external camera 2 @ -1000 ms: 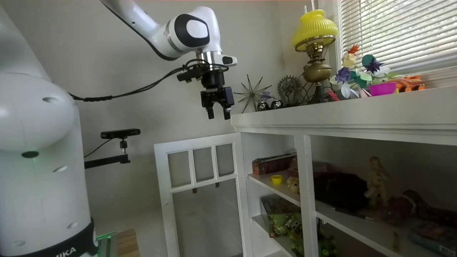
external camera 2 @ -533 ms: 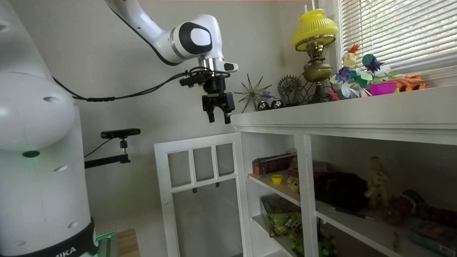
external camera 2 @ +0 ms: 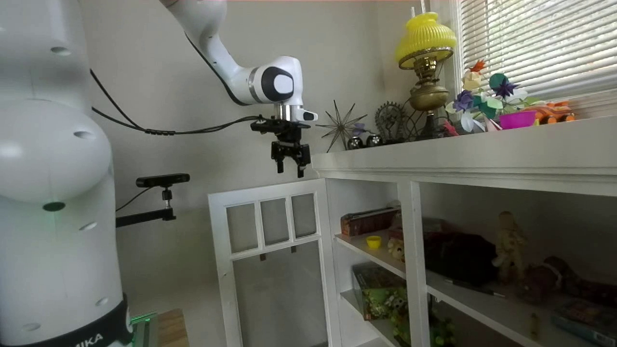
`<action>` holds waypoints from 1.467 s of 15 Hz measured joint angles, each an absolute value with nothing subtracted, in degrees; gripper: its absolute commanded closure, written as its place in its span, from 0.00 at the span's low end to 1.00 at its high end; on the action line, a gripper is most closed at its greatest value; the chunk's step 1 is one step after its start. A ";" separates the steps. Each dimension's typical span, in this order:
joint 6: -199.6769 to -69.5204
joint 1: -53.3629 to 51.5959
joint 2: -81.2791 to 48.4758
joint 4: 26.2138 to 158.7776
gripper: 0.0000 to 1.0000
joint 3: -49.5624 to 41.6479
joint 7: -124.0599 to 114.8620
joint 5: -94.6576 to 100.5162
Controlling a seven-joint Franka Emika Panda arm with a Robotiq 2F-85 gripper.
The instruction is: Close the cabinet door
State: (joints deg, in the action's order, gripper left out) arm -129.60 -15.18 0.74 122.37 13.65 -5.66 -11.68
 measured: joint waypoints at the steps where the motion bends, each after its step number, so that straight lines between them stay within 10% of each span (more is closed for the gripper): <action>1: -129.06 -15.36 -1.21 120.17 0.00 14.21 -5.66 -11.68; 22: -118.01 -27.09 -19.55 96.44 0.00 17.76 -18.97 -8.84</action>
